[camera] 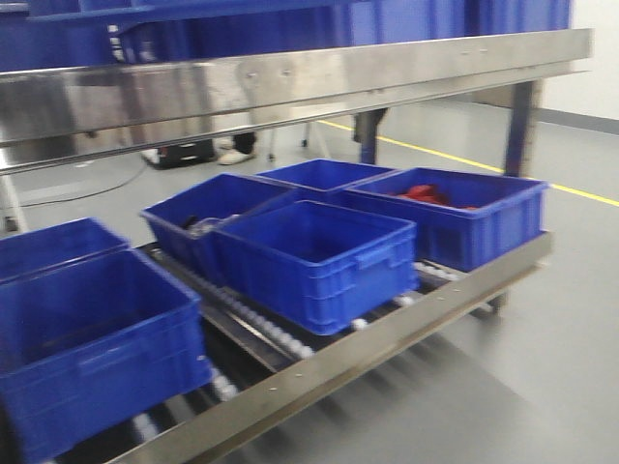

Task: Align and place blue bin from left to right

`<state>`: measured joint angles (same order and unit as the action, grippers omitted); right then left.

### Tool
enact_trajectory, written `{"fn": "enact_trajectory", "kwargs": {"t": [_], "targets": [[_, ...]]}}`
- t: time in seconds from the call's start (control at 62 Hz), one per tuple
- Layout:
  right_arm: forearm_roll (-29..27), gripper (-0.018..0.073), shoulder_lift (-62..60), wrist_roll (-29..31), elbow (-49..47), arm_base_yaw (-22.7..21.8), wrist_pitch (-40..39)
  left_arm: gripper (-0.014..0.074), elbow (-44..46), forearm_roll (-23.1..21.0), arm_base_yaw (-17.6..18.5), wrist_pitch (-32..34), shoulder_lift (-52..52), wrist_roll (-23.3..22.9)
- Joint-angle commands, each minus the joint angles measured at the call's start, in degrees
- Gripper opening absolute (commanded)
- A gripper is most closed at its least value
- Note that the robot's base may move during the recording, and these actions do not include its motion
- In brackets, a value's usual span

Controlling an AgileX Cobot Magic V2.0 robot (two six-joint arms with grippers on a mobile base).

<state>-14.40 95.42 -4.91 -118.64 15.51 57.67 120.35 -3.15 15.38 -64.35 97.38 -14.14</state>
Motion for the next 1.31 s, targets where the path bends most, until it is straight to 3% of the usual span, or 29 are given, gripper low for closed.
{"fn": "enact_trajectory", "kwargs": {"t": [0.0, 1.29], "targets": [[-4.84, -0.0079, -0.8, 1.8, -0.69, 1.17, -4.17, 0.0013, 1.1, -7.87, 1.3, 8.81, -1.44, 0.35], [-4.84, -0.0079, -0.8, 1.8, -0.69, 1.17, -4.17, 0.0013, 1.1, -7.87, 1.3, 8.81, -1.44, 0.35]]}}
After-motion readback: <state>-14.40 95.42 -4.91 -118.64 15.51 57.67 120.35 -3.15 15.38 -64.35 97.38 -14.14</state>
